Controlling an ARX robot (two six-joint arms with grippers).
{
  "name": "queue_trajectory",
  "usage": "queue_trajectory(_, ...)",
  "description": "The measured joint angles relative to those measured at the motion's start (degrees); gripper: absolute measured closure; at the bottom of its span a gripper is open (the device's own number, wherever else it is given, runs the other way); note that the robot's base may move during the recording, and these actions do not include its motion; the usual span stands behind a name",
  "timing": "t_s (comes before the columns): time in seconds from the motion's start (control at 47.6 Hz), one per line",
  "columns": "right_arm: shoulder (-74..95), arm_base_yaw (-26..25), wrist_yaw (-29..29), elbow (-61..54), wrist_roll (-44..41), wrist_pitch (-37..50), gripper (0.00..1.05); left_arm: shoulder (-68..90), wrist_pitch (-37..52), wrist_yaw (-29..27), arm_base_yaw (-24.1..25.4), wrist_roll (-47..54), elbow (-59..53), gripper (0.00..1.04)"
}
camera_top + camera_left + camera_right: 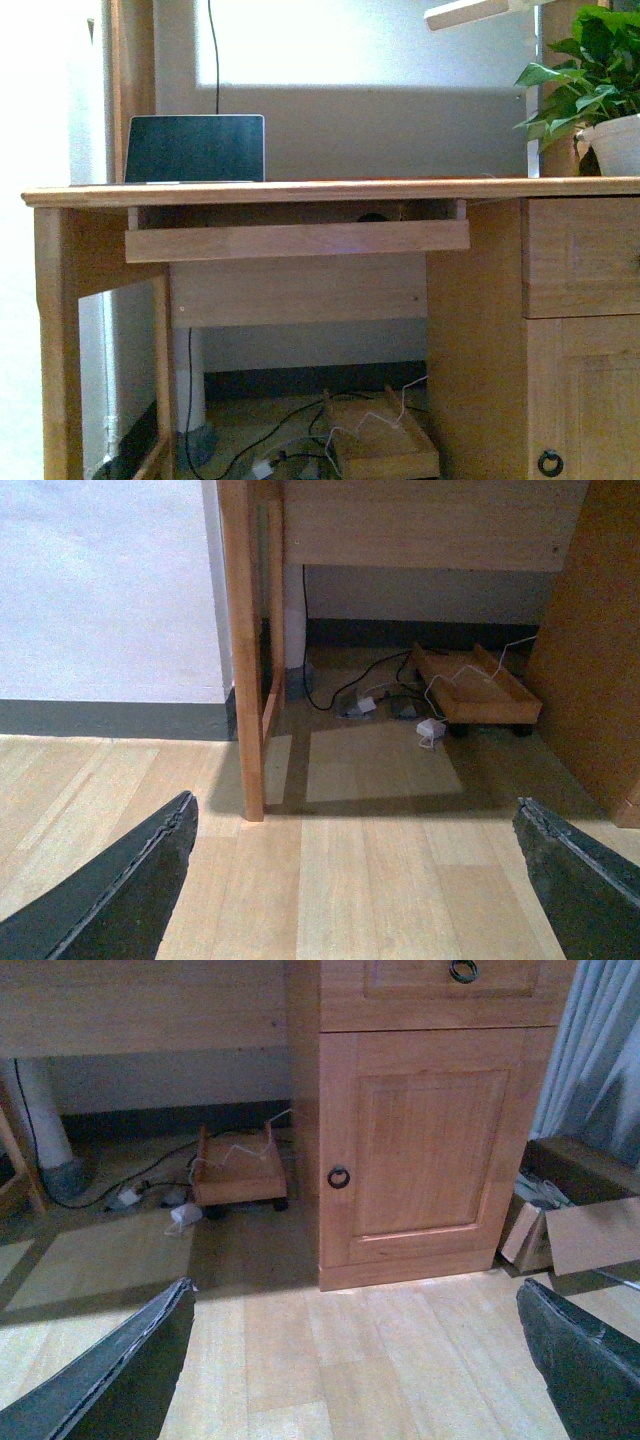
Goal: Place mouse
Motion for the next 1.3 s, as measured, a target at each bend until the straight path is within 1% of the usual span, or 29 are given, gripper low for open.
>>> queue_trajectory(1.302, 0.0, 0.0, 0.0, 0.0, 0.0, 0.0, 0.07, 0.0, 0.0, 0.0, 0.0, 0.0, 0.0, 0.08)
